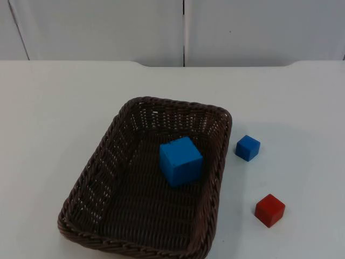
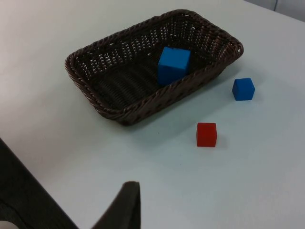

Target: Pick up the basket with the left hand and place the largest block into the basket with the right hand.

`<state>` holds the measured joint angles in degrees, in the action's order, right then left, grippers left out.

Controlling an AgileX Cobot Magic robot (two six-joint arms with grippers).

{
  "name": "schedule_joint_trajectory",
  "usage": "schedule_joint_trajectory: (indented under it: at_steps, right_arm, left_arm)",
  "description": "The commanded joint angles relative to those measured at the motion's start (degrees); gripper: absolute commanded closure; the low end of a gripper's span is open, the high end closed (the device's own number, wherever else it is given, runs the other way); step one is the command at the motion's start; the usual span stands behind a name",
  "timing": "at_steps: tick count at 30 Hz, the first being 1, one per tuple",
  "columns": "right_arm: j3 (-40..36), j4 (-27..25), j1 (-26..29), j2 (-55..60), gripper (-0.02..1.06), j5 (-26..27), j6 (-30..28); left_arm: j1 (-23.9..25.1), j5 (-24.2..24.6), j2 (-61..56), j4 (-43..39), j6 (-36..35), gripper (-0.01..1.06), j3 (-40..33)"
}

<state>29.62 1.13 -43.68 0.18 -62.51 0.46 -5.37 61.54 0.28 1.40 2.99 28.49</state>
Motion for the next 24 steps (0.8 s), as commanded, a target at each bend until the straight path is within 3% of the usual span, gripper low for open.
schedule_joint_trajectory:
  at_steps: [1,7,14,24]
  right_arm:
    - [-0.2,-0.3,0.0,-0.2,-0.01,0.8,0.0]
    - [-0.2,-0.3,0.0,-0.2,-0.01,0.8,0.0]
    - [-0.2,-0.3,0.0,-0.2,-0.01,0.8,0.0]
    - [-0.2,-0.3,1.4,-0.2,-0.01,0.7,0.0]
  left_arm:
    - [0.1,0.0,-0.3,0.5,-0.4,0.00,-0.2]
    - [1.3,0.0,-0.3,0.5,-0.4,0.00,-0.2]
    - [7.5,0.0,-0.3,0.5,-0.4,0.00,-0.2]
    - [7.7,0.0,-0.3,0.5,-0.4,0.00,-0.2]
